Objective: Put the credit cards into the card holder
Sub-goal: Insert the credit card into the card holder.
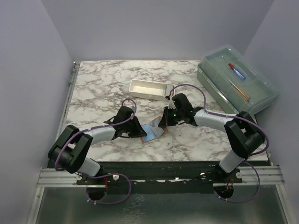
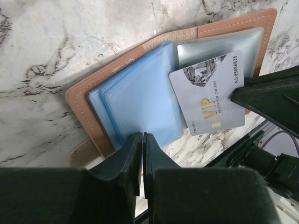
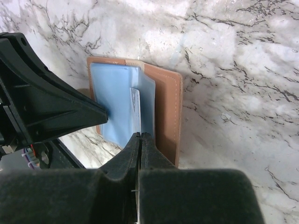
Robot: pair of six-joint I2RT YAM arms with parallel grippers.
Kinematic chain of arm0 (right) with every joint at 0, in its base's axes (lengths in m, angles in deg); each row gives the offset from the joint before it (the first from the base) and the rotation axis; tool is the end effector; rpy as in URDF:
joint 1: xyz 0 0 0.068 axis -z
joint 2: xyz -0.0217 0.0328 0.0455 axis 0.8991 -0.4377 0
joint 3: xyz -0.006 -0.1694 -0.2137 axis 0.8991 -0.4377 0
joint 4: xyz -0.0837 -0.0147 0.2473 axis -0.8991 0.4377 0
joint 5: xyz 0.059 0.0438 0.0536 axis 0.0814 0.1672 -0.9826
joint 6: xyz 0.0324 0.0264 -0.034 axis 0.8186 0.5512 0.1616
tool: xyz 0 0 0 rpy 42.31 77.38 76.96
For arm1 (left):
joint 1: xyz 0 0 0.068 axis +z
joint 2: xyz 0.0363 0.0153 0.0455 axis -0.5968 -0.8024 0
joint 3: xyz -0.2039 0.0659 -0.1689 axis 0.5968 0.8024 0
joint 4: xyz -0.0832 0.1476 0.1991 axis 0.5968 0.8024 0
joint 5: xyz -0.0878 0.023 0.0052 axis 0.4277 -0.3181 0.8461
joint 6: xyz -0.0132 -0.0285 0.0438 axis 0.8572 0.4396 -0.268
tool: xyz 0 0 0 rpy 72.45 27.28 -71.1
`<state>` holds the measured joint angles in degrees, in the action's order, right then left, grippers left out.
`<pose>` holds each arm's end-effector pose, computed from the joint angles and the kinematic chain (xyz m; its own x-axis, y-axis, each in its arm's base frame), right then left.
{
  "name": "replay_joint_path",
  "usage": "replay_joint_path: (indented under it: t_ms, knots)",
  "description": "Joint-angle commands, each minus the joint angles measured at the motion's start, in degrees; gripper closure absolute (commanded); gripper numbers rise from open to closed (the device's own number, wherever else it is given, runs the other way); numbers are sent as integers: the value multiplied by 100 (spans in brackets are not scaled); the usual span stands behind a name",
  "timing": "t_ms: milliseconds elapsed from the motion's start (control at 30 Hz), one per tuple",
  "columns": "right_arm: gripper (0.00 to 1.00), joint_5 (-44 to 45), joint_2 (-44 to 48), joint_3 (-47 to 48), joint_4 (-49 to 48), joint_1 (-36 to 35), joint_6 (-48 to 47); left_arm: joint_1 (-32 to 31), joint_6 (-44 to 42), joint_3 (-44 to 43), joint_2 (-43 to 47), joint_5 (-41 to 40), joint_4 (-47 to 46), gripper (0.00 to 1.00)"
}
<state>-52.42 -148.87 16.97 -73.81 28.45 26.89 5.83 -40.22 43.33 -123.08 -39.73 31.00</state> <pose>0.2618 0.2044 0.1699 -0.8937 -0.0708 -0.4430 -0.3484 0.7316 0.5860 0.2137 -0.1417 0.1367 -0.9358 -0.2749 -0.2205 -0.0629 0.7460 -0.6630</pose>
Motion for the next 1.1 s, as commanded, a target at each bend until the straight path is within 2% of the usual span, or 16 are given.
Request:
replay_joint_path:
  t_ms: [0, 467, 867, 1067]
  knots:
    - [100, 54, -57, 5, 65, 26, 5, 13, -210, 85, -82, -285, 534, 88]
    - [100, -265, -469, 183, -258, 26, 30, 13, -200, 127, -21, -289, 534, 88]
    - [100, -436, -599, -103, -1304, 31, 168, 13, -199, 139, 69, -267, 556, 88]
    - [100, -447, -619, -390, -1721, 26, 179, 13, -131, 84, 366, -188, 702, 82]
